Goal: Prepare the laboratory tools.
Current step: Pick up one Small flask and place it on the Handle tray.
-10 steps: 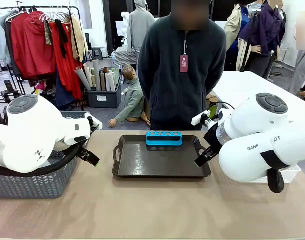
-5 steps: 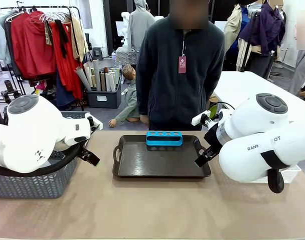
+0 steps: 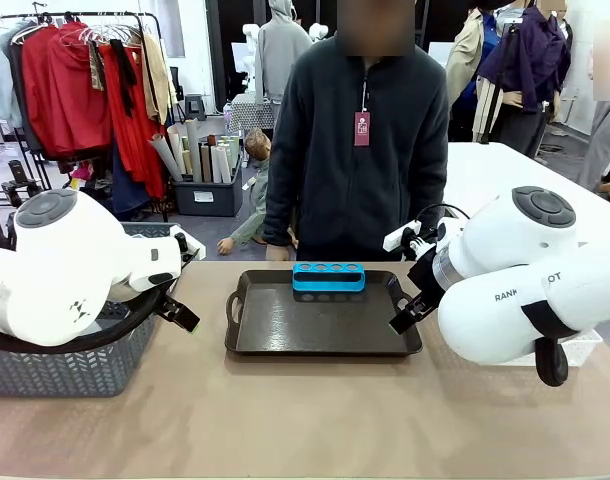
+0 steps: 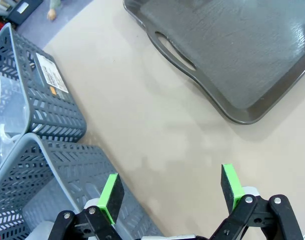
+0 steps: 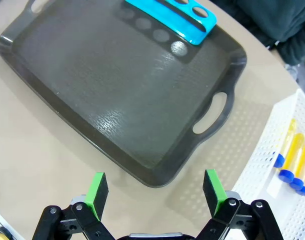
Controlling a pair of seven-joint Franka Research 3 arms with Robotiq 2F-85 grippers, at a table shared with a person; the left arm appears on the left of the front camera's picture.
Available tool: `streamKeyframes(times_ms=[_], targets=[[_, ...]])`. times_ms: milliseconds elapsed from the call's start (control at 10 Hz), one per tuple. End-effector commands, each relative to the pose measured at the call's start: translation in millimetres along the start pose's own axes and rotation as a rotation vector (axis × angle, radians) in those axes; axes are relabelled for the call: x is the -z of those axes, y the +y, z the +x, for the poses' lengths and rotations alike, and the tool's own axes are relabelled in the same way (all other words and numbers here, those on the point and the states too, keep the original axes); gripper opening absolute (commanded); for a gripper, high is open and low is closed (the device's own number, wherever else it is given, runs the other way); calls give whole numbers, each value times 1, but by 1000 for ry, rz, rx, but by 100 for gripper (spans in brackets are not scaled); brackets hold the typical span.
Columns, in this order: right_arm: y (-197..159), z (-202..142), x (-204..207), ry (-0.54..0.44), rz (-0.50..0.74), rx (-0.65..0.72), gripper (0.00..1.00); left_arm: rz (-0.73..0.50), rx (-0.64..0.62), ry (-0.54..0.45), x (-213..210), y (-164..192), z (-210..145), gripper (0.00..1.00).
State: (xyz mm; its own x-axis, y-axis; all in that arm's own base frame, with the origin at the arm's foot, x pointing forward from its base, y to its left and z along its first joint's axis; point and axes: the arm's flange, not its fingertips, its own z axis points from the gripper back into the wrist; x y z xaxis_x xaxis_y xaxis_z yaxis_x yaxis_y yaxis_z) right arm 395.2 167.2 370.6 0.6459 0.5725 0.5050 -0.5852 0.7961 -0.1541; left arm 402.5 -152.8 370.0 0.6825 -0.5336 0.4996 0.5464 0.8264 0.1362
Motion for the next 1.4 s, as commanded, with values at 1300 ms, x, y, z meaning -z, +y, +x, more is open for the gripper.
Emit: streamKeyframes(times_ms=[1300], targets=[[28,5,-37,146,-199,-54,100,-196,126,51,-67,-13,46,100]])
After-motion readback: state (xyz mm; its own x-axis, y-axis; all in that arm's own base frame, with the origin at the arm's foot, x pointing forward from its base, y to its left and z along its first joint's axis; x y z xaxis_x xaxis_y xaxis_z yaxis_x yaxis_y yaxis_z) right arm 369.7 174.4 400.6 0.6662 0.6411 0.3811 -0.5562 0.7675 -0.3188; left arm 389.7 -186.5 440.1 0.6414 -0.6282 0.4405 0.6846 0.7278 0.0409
